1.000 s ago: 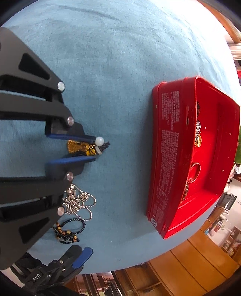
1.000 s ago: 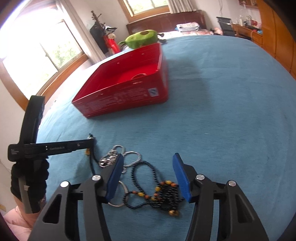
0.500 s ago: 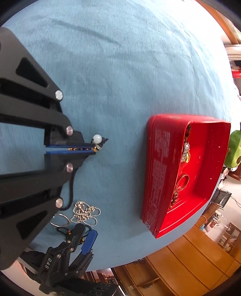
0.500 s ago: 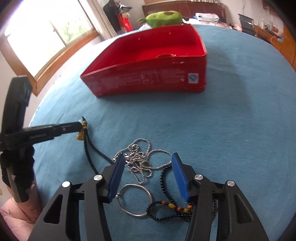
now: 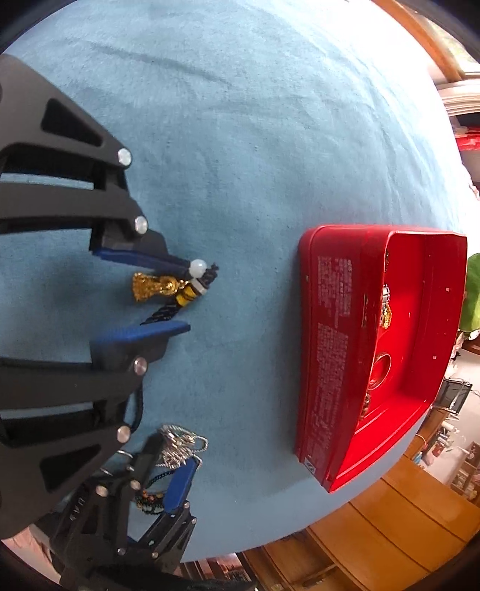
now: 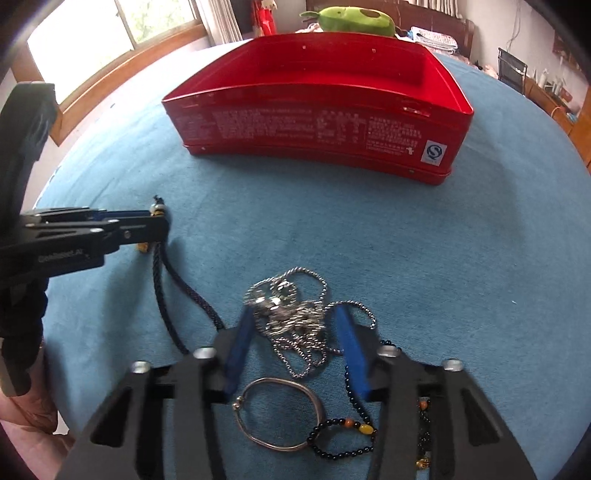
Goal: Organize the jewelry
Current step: 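Grasp the gold pendant on black cord with the left tool while the right tool grasps the silver chain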
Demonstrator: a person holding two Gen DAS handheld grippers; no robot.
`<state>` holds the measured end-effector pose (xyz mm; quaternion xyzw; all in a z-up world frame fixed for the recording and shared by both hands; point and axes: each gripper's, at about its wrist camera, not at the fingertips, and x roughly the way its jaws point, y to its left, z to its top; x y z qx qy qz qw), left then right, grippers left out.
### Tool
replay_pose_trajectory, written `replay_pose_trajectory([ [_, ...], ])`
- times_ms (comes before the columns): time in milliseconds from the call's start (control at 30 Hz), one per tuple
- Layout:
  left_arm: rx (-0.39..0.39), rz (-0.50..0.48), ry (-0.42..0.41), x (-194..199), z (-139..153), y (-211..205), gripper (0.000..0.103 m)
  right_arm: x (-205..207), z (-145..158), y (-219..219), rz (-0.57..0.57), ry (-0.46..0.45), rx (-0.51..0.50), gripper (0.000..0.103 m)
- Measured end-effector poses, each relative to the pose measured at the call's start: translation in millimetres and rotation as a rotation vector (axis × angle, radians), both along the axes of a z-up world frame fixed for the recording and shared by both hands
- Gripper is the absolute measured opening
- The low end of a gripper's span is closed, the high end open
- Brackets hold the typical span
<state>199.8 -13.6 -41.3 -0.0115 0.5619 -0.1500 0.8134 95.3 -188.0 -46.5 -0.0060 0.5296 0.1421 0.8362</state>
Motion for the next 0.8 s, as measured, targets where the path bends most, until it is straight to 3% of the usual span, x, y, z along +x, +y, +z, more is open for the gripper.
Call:
replay_pose_trajectory([
  [100,-0.015,-0.012,0.002,0.4,-1.4,-1.7,0.010,-0.2,-1.0,-0.8,-0.001,-0.009,0.014,0.029],
  [200,-0.023,-0.027,-0.006,-1.2,-3.1,-6.0,0.010,0.1,0.8,-8.8,0.006,-0.003,0.089,0.026],
  [333,-0.085,-0.038,-0.004,-2.1,-0.8,-4.7,0.009,3.1,7.2,-25.9,0.011,0.002,0.264,0.023],
  [600,-0.151,-0.042,-0.109,-14.8,33.4,2.4,0.009,-6.7,38.9,-48.7,0.011,-0.082,0.345,0.023],
  [667,-0.151,-0.046,-0.125,-17.0,37.3,4.0,0.009,-5.4,38.2,-45.9,0.008,-0.077,0.323,0.023],
  [800,-0.138,-0.038,-0.103,-11.2,28.1,2.8,0.009,0.1,13.9,-29.1,-0.011,-0.016,0.128,0.029],
])
